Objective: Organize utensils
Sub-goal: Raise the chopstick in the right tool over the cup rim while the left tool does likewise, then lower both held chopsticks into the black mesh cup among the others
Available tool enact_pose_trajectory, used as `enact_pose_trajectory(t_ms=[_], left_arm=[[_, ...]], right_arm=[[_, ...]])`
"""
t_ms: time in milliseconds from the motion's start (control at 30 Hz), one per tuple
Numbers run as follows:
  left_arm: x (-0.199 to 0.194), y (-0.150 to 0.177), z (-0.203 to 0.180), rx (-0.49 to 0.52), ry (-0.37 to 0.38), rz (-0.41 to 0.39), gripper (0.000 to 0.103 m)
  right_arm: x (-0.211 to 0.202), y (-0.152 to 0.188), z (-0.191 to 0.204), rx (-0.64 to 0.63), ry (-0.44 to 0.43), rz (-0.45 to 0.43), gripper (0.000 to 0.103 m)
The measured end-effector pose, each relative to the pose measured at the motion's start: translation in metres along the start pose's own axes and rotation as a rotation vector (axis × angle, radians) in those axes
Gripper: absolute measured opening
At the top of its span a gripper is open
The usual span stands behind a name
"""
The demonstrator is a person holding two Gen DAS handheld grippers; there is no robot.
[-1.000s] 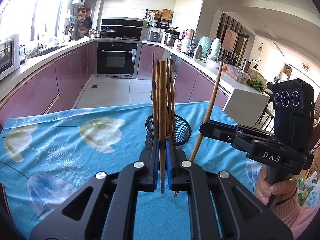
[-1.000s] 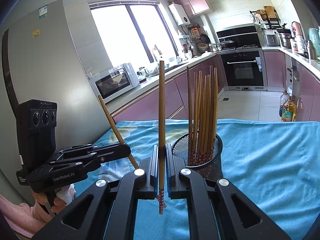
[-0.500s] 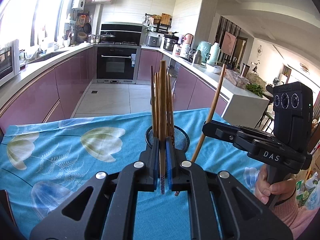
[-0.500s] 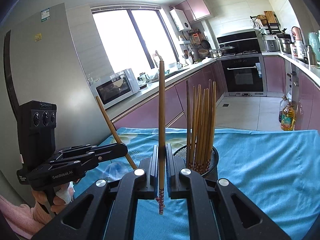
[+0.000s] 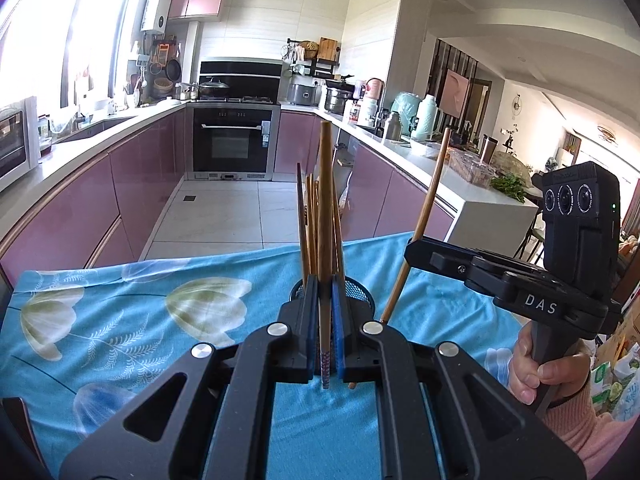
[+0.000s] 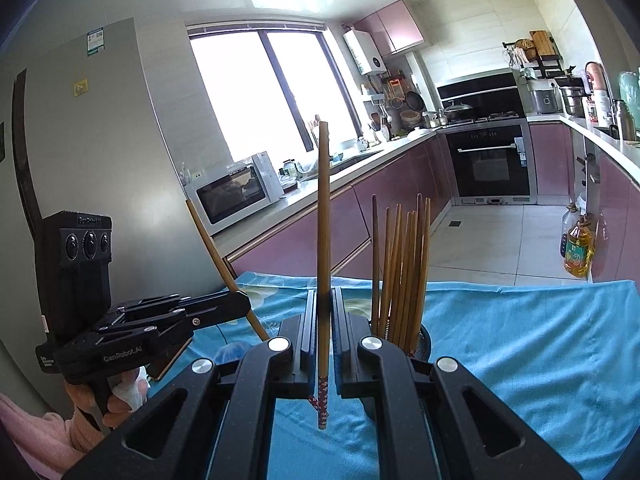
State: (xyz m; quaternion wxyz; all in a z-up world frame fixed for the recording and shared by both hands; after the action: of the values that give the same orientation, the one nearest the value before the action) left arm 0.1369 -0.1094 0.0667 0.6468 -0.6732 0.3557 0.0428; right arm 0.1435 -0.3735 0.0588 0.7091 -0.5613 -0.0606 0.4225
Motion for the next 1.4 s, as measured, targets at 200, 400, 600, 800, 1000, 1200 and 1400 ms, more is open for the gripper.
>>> enact_pose_trajectory(t_ms=[200, 400, 600, 800, 1000, 1200, 1400], left_arm=[[-0.005, -0.013, -0.004, 0.009, 0.004, -0.023, 0.007], [-0.011, -0.026, -0.008, 0.008, 0.016, -0.046, 0.007], [-0.011, -0.031, -0.006, 0.001, 0.023, -0.049, 0.007], [-0.01, -0.036, -0.004, -0.001, 0.022, -0.049, 0.007], [-0.006, -0.036, 0.001, -0.003, 0.019, -0.039, 0.007], [0.004, -0.038, 0.003, -0.004, 0.02, -0.026, 0.007], [0.012, -0.041, 0.003, -0.007, 0.025, -0.019, 0.007]], right_arm=[[-0.002, -0.008, 0.0, -0.005, -0.004, -0.015, 0.006], [-0.002, -0.015, 0.001, -0.01, -0.002, -0.018, 0.006], [-0.001, -0.017, 0.002, -0.009, 0.002, -0.018, 0.006], [0.0, -0.021, 0.002, -0.01, 0.007, -0.019, 0.006], [0.003, -0.024, 0.002, -0.006, 0.013, -0.016, 0.006], [0.006, -0.025, -0.001, -0.001, 0.023, -0.014, 0.006], [0.008, -0.027, -0.005, 0.007, 0.035, -0.011, 0.006]])
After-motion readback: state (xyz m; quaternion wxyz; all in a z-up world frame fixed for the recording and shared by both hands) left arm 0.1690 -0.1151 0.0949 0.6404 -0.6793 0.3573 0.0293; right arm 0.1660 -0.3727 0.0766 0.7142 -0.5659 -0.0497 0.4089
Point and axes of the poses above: each gripper's, at about its wrist camera, not at the fingertips, and x roughly the way its jaws point, z to its left, y to its underside, the point moved 5 cm from there along x, roughly the way its jaws point, and after that the axes turned 2 degrees about z, right-handed, at the moved point
